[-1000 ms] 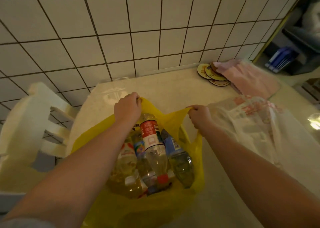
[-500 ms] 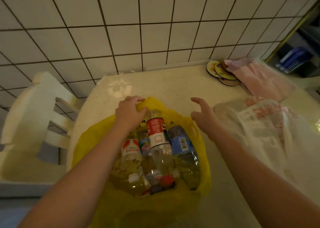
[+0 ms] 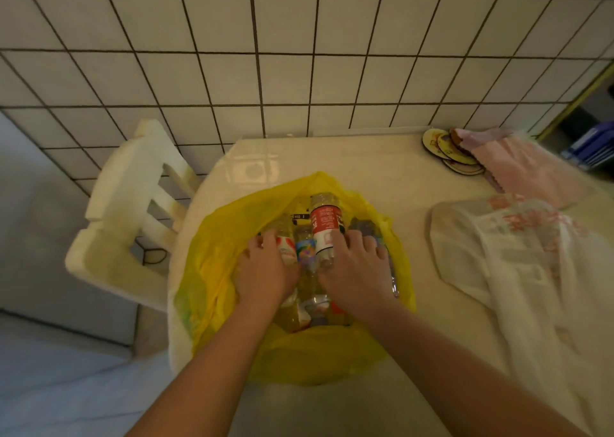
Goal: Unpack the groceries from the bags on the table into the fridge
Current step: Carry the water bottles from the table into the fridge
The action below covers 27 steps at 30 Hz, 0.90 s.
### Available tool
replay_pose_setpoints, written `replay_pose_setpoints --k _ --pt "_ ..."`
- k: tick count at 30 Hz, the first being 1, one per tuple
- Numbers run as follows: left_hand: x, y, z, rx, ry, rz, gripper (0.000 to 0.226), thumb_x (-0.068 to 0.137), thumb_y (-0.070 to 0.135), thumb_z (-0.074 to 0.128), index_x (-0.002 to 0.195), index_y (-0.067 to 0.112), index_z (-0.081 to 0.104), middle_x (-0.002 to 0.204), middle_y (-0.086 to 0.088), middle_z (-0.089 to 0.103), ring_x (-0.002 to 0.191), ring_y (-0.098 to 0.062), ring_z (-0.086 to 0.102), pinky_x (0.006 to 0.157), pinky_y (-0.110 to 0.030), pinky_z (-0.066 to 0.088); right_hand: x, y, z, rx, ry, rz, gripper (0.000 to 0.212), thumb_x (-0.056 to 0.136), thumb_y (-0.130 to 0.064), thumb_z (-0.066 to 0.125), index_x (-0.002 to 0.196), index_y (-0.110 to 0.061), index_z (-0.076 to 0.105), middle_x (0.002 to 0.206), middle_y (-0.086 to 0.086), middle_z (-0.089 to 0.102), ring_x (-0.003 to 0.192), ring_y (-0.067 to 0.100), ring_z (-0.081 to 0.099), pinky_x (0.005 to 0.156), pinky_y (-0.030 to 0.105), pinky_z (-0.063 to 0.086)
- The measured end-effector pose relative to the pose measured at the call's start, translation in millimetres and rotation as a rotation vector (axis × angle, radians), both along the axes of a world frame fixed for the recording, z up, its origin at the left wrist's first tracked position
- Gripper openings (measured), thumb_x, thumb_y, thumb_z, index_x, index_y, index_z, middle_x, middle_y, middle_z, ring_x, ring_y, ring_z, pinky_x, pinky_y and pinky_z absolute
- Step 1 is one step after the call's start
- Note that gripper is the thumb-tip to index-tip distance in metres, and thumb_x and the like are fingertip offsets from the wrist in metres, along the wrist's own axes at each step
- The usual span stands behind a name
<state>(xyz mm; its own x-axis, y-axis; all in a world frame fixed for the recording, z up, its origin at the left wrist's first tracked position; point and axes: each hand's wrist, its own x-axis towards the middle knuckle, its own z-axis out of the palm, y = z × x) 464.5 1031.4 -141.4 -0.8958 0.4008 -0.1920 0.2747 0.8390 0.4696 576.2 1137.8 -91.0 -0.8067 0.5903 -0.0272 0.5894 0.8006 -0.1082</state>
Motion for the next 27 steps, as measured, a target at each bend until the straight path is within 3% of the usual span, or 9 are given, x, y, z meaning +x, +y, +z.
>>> replay_pose_setpoints --k 4,7,12,17,20,22,24,27 --pt "9.6 -2.0 -4.9 -0.033 -0.076 0.046 0.102 0.080 0.058 0.072 0.154 0.030 0.008 0.154 -0.015 0.029 0.130 -0.041 0.048 0.096 -0.048 0.048 0.2 -11.0 -5.6 0.038 -0.076 -0.006 0.076 0.089 -0.046 0.058 0.150 -0.019 0.022 0.138 0.013 0.044 0.126 0.033 0.047 0.106 0.045 0.037" --pt "9.4 -4.6 -10.3 0.056 -0.190 0.086 0.109 0.080 0.054 0.075 0.156 0.026 0.003 0.153 -0.016 0.037 0.131 -0.038 0.048 0.099 -0.049 0.048 -3.9 -16.1 -7.1 0.080 -0.133 0.008 0.083 0.090 -0.037 0.063 0.153 -0.019 0.012 0.144 0.019 0.038 0.129 0.037 0.043 0.107 0.047 0.037" --pt "14.5 -10.4 -11.5 0.233 -0.276 0.136 0.105 0.079 0.045 0.079 0.155 0.021 0.011 0.146 -0.018 0.045 0.129 -0.038 0.050 0.099 -0.049 0.048 -11.6 -19.6 -9.0 0.064 -0.147 -0.032 0.086 0.091 -0.035 0.066 0.153 -0.017 0.009 0.138 0.021 0.042 0.123 0.037 0.046 0.101 0.043 0.042" --pt "7.5 -25.1 0.8 0.298 -0.348 0.162 0.091 0.081 0.029 0.077 0.153 0.014 0.022 0.141 -0.017 0.051 0.125 -0.036 0.053 0.094 -0.043 0.051 -11.0 -17.3 -3.5 -0.042 -0.103 -0.081 0.106 0.081 -0.058 0.065 0.155 -0.013 0.003 0.133 0.019 0.052 0.123 0.037 0.051 0.102 0.045 0.042" --pt "12.0 -43.7 16.5 0.325 -0.306 0.126 0.077 0.083 0.030 0.074 0.147 0.013 0.035 0.137 -0.016 0.054 0.120 -0.034 0.056 0.093 -0.042 0.052 -7.5 -19.1 5.9 -0.183 -0.027 -0.122 0.097 0.086 -0.058 0.056 0.155 -0.015 0.004 0.134 0.019 0.050 0.123 0.036 0.051 0.100 0.045 0.044" --pt "18.8 -56.7 32.4 0.337 -0.237 0.104 0.065 0.088 0.029 0.071 0.143 0.013 0.041 0.138 -0.015 0.055 0.121 -0.033 0.056 0.092 -0.033 0.047 -3.7 -17.5 12.3 -0.405 0.056 -0.203 0.089 0.087 -0.049 0.060 0.153 -0.018 0.009 0.136 0.017 0.045 0.121 0.035 0.051 0.096 0.044 0.048" --pt "26.5 -69.8 51.4 0.381 -0.153 0.112 0.057 0.093 0.026 0.068 0.143 0.012 0.046 0.138 -0.012 0.057 0.123 -0.032 0.054 0.087 -0.027 0.039 2.1 -13.1 17.8 -0.583 0.147 -0.283 0.073 0.086 -0.038 0.062 0.146 -0.020 0.024 0.133 0.014 0.048 0.114 0.033 0.055 0.091 0.043 0.053" --pt "31.4 -87.0 69.3 0.457 0.011 0.138 0.055 0.090 0.032 0.072 0.139 0.019 0.053 0.132 -0.006 0.062 0.118 -0.028 0.057 0.090 -0.033 0.044 15.5 -1.5 30.2 -0.644 0.296 -0.325 0.053 0.086 -0.031 0.064 0.135 -0.021 0.043 0.117 0.007 0.060 0.097 0.028 0.063 0.080 0.045 0.059"
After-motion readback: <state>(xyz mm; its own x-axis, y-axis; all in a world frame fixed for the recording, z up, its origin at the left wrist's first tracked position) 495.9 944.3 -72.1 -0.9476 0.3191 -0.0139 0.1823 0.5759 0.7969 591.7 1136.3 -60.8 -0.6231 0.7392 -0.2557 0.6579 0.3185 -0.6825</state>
